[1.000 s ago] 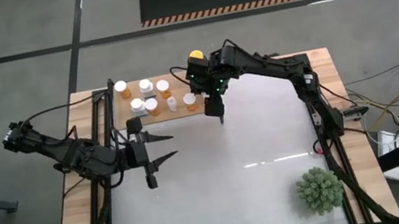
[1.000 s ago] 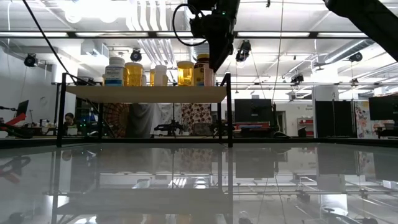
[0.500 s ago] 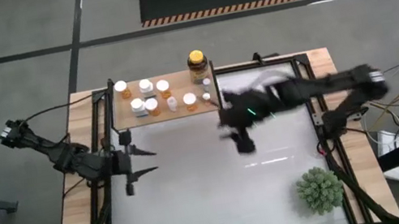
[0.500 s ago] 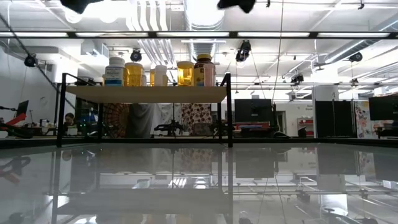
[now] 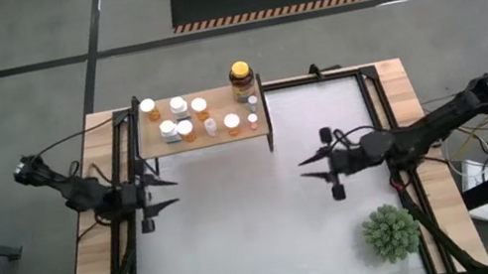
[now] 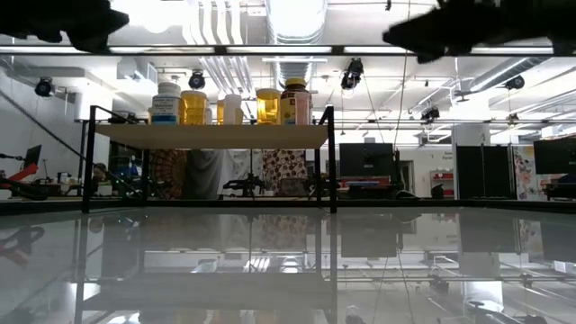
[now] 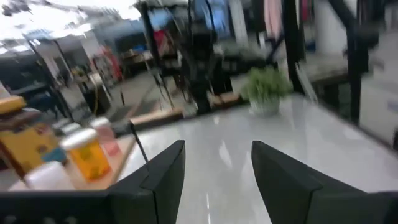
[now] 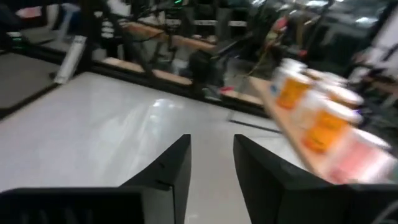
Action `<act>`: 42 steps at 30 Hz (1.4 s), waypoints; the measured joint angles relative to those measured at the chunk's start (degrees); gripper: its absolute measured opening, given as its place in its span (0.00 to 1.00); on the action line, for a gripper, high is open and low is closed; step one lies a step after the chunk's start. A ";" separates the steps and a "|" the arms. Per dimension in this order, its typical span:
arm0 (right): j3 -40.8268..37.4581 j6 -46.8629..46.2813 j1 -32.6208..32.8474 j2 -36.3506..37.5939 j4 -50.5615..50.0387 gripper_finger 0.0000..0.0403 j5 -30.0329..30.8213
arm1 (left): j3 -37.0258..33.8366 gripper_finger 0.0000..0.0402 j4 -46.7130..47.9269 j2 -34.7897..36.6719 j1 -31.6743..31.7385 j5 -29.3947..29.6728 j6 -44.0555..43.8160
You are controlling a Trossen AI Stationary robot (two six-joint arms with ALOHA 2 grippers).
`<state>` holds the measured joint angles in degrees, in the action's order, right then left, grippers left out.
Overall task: Pick and place medicine bottles onto shelf by color
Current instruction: Return to Home Position
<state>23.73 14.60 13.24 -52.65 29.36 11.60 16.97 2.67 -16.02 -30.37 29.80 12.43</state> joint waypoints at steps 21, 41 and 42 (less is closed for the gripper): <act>-22.73 1.65 -13.30 36.30 3.48 0.12 -8.02 | -13.84 0.42 -6.17 10.62 -0.01 5.02 1.51; -23.02 -2.69 -14.02 45.32 -10.70 0.12 -1.35 | -16.45 0.42 -7.66 0.54 -0.01 4.90 1.49; -23.02 -2.34 -14.17 46.51 -13.31 0.12 -0.63 | -16.48 0.42 -7.69 0.12 0.00 4.91 1.49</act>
<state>0.71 12.26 -0.92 -6.13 16.05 10.96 0.49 -5.02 -15.90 -30.37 34.71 13.92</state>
